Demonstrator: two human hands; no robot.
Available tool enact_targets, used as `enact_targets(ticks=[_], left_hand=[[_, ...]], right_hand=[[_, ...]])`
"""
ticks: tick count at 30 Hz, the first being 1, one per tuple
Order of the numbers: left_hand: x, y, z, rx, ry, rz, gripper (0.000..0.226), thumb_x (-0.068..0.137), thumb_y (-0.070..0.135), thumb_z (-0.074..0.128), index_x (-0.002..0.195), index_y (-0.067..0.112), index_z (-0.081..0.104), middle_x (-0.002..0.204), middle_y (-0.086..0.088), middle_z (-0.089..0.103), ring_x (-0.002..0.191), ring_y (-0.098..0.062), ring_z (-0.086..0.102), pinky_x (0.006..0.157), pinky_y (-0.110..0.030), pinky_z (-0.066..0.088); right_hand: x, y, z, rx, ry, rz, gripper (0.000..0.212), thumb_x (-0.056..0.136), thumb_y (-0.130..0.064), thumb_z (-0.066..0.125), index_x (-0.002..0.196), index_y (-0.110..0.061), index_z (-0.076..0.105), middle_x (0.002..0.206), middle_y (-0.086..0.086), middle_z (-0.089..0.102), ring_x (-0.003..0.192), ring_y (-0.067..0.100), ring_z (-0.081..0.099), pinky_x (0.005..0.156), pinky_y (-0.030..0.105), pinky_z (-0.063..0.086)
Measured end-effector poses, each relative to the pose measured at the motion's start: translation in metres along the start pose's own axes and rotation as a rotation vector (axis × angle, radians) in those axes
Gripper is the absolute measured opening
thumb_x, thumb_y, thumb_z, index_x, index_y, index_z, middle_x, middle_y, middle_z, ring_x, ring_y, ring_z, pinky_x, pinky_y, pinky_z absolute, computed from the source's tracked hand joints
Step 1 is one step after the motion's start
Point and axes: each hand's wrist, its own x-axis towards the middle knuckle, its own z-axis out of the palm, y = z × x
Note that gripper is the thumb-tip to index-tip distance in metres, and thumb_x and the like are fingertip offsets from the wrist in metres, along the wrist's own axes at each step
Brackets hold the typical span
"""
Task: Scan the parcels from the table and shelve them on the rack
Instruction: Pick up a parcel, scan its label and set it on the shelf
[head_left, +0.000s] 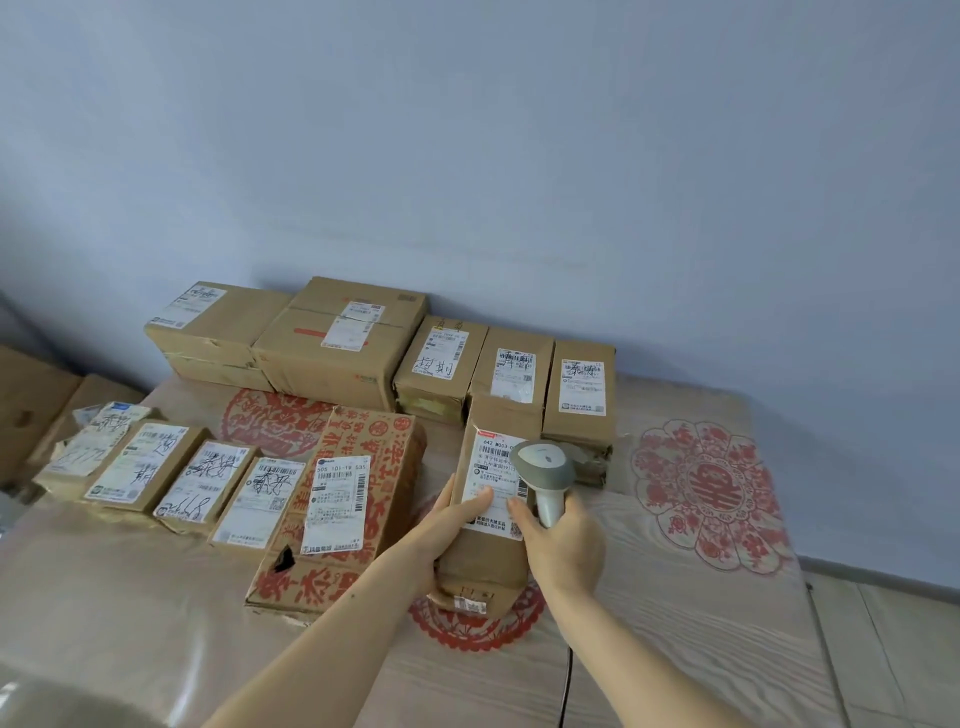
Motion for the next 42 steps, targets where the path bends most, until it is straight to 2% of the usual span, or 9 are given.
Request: enact_targets(ticks=[5,8,13,17,22,28,32,37,42], left_hand=[[-0.011,-0.006,0.016,-0.093,0.052,0.041,0.033,0.095,0.046,0.063,0.126,0.039,0.052,0.101,-0.001,0.069,0.084,-0.022,0.066,0.047,-0.027,0.052],[-0.010,-0.011,0.018,-0.121,0.056,0.004,0.042,0.089,0.054,0.067,0.127,0.041,0.056,0.106,-0.004,0.073,0.088,-0.026,0.071,0.055,-0.033,0.055],[-0.014,-0.019,0.013,-0.104,0.036,-0.013,0.057,0.069,0.070,0.077,0.120,0.054,0.055,0.119,-0.004,0.070,0.105,-0.035,0.067,0.088,-0.064,0.050],[-0.023,-0.017,0.010,-0.103,0.005,-0.016,0.053,0.078,0.068,0.071,0.125,0.054,0.050,0.120,-0.004,0.066,0.103,-0.035,0.064,0.072,-0.056,0.053],[-0.026,-0.013,0.009,-0.146,0.023,0.038,0.040,0.087,0.056,0.068,0.124,0.047,0.057,0.113,-0.002,0.069,0.098,-0.030,0.065,0.063,-0.043,0.049],[-0.024,-0.020,0.012,-0.154,0.046,0.079,0.044,0.087,0.057,0.068,0.128,0.048,0.054,0.115,0.000,0.068,0.100,-0.031,0.065,0.064,-0.042,0.050],[-0.031,-0.021,0.013,-0.177,0.022,0.109,0.038,0.089,0.054,0.067,0.125,0.046,0.055,0.111,0.001,0.069,0.095,-0.028,0.066,0.061,-0.038,0.051],[-0.034,-0.022,0.013,-0.234,-0.006,0.119,0.042,0.087,0.055,0.068,0.127,0.045,0.057,0.115,-0.002,0.072,0.103,-0.032,0.068,0.076,-0.049,0.056],[-0.037,-0.022,0.016,-0.269,-0.044,0.150,0.038,0.088,0.054,0.067,0.124,0.045,0.058,0.113,-0.002,0.073,0.101,-0.031,0.069,0.072,-0.046,0.056]], right_hand=[[-0.003,0.008,-0.003,0.005,0.002,0.009,0.038,0.076,-0.050,0.081,0.085,-0.020,0.060,0.072,-0.007,0.064,0.067,0.017,0.063,0.059,0.031,0.046],[-0.006,0.008,-0.006,0.024,0.004,0.011,0.038,0.076,-0.049,0.081,0.083,-0.019,0.059,0.071,-0.007,0.064,0.066,0.015,0.061,0.057,0.030,0.043],[-0.014,0.006,-0.008,0.016,0.020,-0.003,0.037,0.074,-0.050,0.082,0.080,-0.022,0.057,0.069,-0.008,0.064,0.065,0.014,0.063,0.057,0.030,0.045],[-0.020,0.002,-0.009,0.021,0.043,-0.003,0.038,0.074,-0.050,0.082,0.079,-0.021,0.058,0.067,-0.007,0.065,0.064,0.014,0.063,0.057,0.030,0.046],[-0.026,-0.003,-0.010,0.032,0.069,-0.003,0.037,0.074,-0.048,0.083,0.078,-0.020,0.059,0.066,-0.008,0.064,0.063,0.012,0.062,0.055,0.027,0.040],[-0.030,-0.007,-0.016,0.017,0.069,0.008,0.037,0.076,-0.049,0.081,0.081,-0.019,0.059,0.066,-0.009,0.062,0.061,0.009,0.060,0.050,0.024,0.035],[-0.032,-0.010,-0.023,0.033,0.076,0.005,0.035,0.078,-0.046,0.081,0.078,-0.019,0.058,0.065,-0.008,0.063,0.061,0.010,0.060,0.051,0.026,0.039],[-0.034,-0.020,-0.032,0.030,0.092,-0.020,0.035,0.079,-0.045,0.080,0.072,-0.025,0.053,0.064,-0.008,0.061,0.061,0.011,0.059,0.050,0.025,0.036],[-0.032,-0.029,-0.040,-0.007,0.099,-0.054,0.033,0.079,-0.045,0.080,0.074,-0.025,0.055,0.062,-0.010,0.059,0.059,0.006,0.056,0.048,0.023,0.034]])
